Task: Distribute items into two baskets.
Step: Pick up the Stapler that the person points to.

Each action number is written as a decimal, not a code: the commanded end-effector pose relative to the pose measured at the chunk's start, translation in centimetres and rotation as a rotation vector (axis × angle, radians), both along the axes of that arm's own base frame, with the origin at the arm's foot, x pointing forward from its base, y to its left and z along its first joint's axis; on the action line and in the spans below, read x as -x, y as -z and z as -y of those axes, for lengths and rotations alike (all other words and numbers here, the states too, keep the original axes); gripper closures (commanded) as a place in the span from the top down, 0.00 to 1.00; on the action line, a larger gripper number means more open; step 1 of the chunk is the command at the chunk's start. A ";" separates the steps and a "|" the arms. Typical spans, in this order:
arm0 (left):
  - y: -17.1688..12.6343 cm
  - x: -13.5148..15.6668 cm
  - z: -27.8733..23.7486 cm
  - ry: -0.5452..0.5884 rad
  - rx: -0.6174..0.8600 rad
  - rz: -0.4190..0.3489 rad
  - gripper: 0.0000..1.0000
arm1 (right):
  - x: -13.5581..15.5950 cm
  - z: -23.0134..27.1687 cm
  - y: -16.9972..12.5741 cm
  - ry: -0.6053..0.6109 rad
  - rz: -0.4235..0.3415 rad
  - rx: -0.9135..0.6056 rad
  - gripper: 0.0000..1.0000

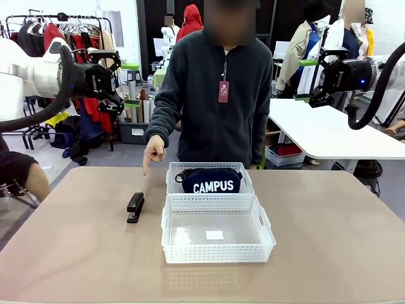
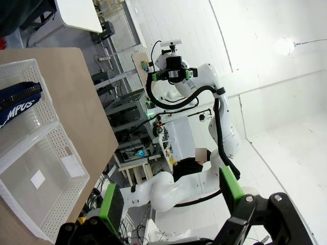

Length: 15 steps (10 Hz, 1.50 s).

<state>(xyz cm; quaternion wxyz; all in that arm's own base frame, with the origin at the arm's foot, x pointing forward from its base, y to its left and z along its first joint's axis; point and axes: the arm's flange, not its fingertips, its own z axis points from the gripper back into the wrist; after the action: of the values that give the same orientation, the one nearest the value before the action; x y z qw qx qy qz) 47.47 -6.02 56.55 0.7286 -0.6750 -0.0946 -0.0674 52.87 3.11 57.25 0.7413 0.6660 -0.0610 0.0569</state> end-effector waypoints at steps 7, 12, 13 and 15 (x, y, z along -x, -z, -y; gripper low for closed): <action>-6.5 1.1 4.3 0.193 -0.620 0.038 1.00 | 0.1 0.1 -0.2 0.003 0.004 -0.003 1.00; -4.6 0.3 8.2 0.074 -1.188 0.147 1.00 | 0.1 0.1 -0.2 0.003 0.004 -0.003 1.00; -3.1 -0.2 8.3 0.077 -1.232 0.141 1.00 | 0.1 0.1 -0.2 0.003 0.004 -0.003 1.00; 0.3 -0.4 8.8 -0.054 -1.407 0.197 1.00 | 0.1 0.1 -0.2 0.003 0.004 -0.003 1.00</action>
<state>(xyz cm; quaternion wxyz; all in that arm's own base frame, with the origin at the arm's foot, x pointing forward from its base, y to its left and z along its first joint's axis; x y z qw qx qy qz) 48.64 -14.62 57.75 0.9740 -0.0829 -0.0900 -0.1906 52.88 3.05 57.27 0.7413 0.6659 -0.0615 0.0565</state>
